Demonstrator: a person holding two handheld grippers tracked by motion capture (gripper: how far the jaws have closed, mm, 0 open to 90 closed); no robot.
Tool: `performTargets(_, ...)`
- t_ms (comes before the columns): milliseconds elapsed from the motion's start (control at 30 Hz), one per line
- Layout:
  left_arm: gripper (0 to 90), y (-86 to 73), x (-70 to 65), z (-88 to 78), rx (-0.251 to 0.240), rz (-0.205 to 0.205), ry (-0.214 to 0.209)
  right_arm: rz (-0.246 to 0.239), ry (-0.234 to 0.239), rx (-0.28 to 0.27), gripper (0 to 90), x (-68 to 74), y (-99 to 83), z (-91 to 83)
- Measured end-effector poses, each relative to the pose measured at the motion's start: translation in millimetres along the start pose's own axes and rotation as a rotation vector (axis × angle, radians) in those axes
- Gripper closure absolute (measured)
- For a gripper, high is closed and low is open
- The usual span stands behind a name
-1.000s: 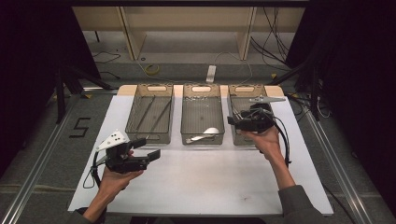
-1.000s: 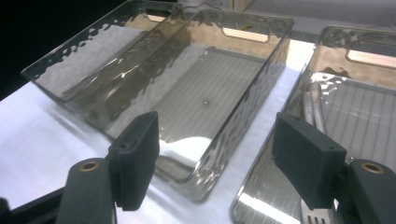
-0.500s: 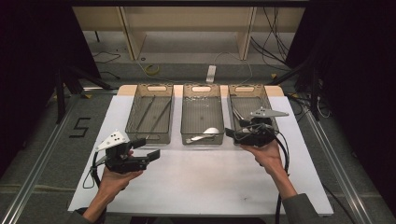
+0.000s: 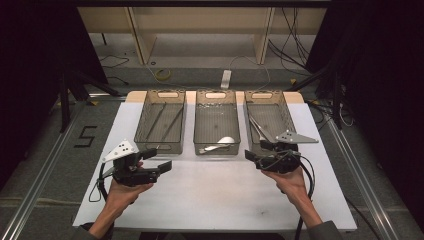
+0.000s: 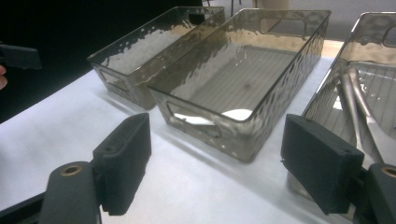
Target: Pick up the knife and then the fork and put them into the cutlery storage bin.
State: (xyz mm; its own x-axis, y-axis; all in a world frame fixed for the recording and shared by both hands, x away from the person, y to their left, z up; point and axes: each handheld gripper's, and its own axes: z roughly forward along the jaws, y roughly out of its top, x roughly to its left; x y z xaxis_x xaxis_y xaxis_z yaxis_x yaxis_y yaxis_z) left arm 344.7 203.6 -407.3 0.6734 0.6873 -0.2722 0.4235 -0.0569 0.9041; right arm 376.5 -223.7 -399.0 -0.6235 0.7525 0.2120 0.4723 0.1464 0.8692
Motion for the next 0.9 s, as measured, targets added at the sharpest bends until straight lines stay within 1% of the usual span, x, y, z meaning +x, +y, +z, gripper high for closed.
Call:
performTargets(67,17.6,-0.1,-0.2,0.1,0.0,0.001,-0.001,-0.001,0.01,-0.002,25.0,1.4,-3.7,-2.1)
performTargets(267,17.6,-0.3,-0.5,0.3,0.003,0.002,-0.006,-0.01,0.011,-0.027,24.4,6.7,-13.0,-8.8)
performTargets(333,17.5,-0.4,-0.6,0.7,0.006,0.003,-0.009,0.0,0.02,-0.025,24.0,7.9,-16.3,-10.0)
performTargets(433,17.5,-0.4,-1.4,1.0,0.007,0.003,-0.012,-0.007,0.021,-0.022,23.8,9.7,-21.9,-11.6)
performTargets(533,17.5,-0.6,-1.8,1.2,0.009,0.002,-0.015,-0.007,0.02,-0.032,23.6,11.4,-26.4,-15.4)
performTargets(600,17.5,-0.7,-1.7,1.2,0.011,0.006,-0.017,-0.014,0.021,-0.042,23.6,10.9,-28.3,-17.8)
performTargets(700,17.5,-0.9,-1.9,1.5,0.014,0.009,-0.018,-0.008,0.02,-0.06,23.7,9.6,-31.6,-22.1)
performTargets(900,17.5,-1.1,-2.1,1.5,0.014,0.008,-0.022,-0.009,0.008,-0.07,23.6,8.2,-39.8,-30.1)
